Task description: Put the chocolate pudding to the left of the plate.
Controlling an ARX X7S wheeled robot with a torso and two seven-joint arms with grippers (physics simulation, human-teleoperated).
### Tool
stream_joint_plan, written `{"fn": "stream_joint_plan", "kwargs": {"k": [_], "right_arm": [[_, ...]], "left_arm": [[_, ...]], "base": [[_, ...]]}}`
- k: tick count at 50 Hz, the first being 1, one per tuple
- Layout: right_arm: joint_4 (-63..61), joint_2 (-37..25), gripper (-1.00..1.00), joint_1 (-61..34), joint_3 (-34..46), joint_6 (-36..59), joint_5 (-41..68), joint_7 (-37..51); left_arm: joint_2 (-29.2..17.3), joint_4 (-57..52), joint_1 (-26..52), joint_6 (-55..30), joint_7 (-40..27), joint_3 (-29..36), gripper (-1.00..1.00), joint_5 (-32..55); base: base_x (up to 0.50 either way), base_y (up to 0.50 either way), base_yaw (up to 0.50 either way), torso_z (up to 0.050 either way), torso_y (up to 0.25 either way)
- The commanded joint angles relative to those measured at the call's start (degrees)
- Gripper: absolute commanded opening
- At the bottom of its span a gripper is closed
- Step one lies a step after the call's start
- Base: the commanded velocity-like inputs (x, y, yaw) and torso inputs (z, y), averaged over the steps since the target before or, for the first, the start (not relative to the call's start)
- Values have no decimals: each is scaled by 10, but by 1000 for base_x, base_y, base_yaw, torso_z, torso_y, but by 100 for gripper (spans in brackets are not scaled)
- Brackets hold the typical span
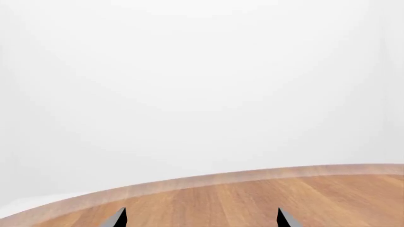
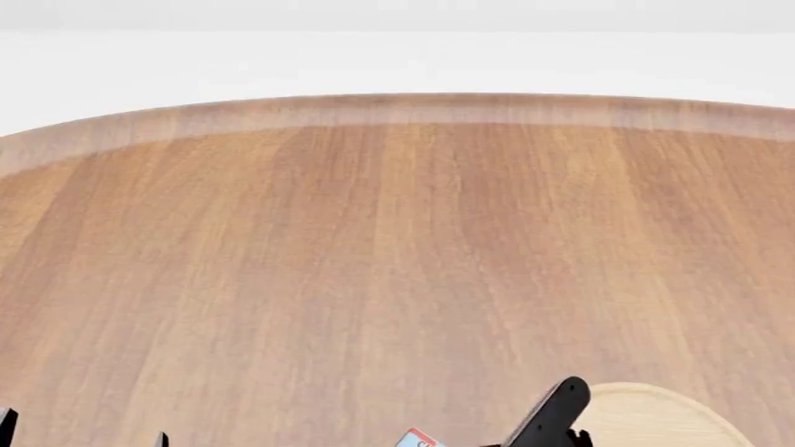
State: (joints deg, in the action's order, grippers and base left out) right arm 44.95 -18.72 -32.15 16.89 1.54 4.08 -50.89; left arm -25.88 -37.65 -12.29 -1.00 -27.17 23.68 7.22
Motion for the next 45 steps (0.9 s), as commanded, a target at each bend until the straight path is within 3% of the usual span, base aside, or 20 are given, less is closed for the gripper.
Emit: {"fn": "stream_joint_plan", "kwargs": {"k": [1, 14, 23, 31, 32, 36, 39, 42, 45], "right_arm": [[-262, -43, 100, 105, -12, 97, 30, -8], [-564, -90, 100, 227, -71, 182, 98, 21], [-726, -106, 100, 323, -96, 190, 115, 54], [-747, -67, 100, 358, -84, 120, -43, 197], [-740, -58, 100, 376, -77, 55, -104, 250], [-817, -38, 100, 420, -98, 88, -49, 255], [-849, -27, 100, 449, -96, 76, -68, 278], [-860, -1, 100, 476, -85, 13, -157, 349], [-872, 15, 100, 486, -81, 20, -138, 355]], "left_arm": [[-1, -1, 0, -1, -2, 2, 100, -1], [-3, -3, -1, -1, -4, 4, 100, -2], [-5, -4, -1, 0, -6, 3, 100, -3], [-8, -7, 0, -1, -9, 1, 100, -5], [-8, -5, 0, 1, -9, -1, 100, -5], [-9, -8, -3, 3, -11, 0, 100, -7], [-11, -10, -5, 7, -11, 0, 100, -8], [-11, -8, -7, 12, -12, 1, 100, -13], [-14, -15, -10, 14, -15, -1, 100, -16]], "base": [[0, 0, 0, 0, 0], [0, 0, 0, 0, 0], [0, 0, 0, 0, 0], [0, 0, 0, 0, 0], [0, 0, 0, 0, 0], [0, 0, 0, 0, 0], [0, 0, 0, 0, 0], [0, 0, 0, 0, 0], [0, 0, 0, 0, 0]]}}
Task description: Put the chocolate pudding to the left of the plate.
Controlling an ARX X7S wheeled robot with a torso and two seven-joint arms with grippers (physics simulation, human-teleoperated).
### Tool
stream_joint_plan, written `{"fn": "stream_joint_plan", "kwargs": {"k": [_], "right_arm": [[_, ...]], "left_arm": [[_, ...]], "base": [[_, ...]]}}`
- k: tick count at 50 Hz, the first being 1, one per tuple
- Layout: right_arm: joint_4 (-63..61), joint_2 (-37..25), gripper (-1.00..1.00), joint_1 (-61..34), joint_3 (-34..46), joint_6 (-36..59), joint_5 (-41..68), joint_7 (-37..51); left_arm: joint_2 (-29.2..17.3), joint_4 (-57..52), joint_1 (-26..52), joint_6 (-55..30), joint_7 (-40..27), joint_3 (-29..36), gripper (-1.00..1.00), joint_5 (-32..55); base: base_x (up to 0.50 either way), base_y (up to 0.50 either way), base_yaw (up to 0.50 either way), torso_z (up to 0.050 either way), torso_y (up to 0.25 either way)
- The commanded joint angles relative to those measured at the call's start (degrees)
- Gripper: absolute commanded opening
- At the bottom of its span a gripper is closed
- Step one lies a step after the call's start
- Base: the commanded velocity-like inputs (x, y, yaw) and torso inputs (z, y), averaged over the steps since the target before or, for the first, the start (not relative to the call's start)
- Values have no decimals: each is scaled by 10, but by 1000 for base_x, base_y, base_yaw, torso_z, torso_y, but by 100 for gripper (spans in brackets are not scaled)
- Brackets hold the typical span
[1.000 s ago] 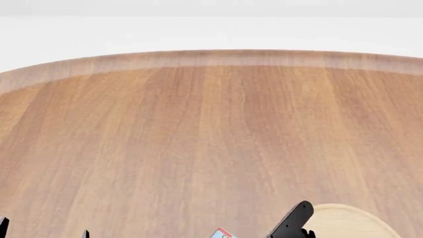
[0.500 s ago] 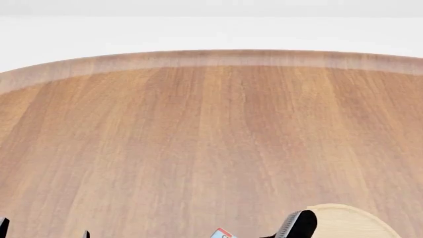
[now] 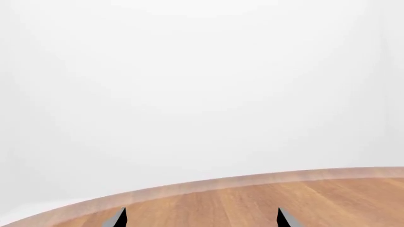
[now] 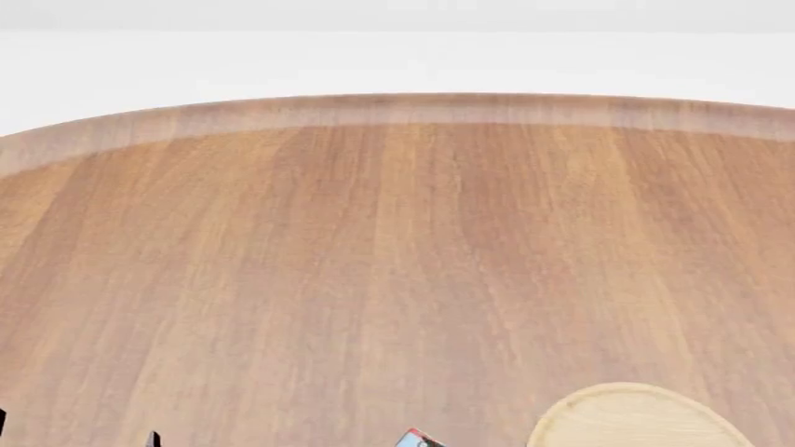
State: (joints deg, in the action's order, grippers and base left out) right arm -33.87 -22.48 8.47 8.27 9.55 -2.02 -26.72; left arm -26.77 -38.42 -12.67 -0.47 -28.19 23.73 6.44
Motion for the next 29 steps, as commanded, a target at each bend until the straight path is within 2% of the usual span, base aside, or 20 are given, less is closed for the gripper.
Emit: {"fn": "stream_joint_plan", "kwargs": {"k": [1, 10, 24, 29], "right_arm": [[-88, 59, 100, 82, 3, -58, -76, 120], [-107, 109, 100, 158, -17, -179, -93, 225], [-142, 115, 100, 270, -21, -335, -90, 293], [-141, 115, 100, 275, -19, -342, -90, 300]], "left_arm": [[-7, -11, -8, 12, -3, -1, 100, -9], [-17, -51, -41, 41, -23, -5, 100, -46], [-34, -106, -132, 187, -71, -45, 100, -90], [-31, -116, -154, 210, -84, -52, 100, -126]], "base": [[0, 0, 0, 0, 0], [0, 0, 0, 0, 0], [0, 0, 0, 0, 0], [0, 0, 0, 0, 0]]}}
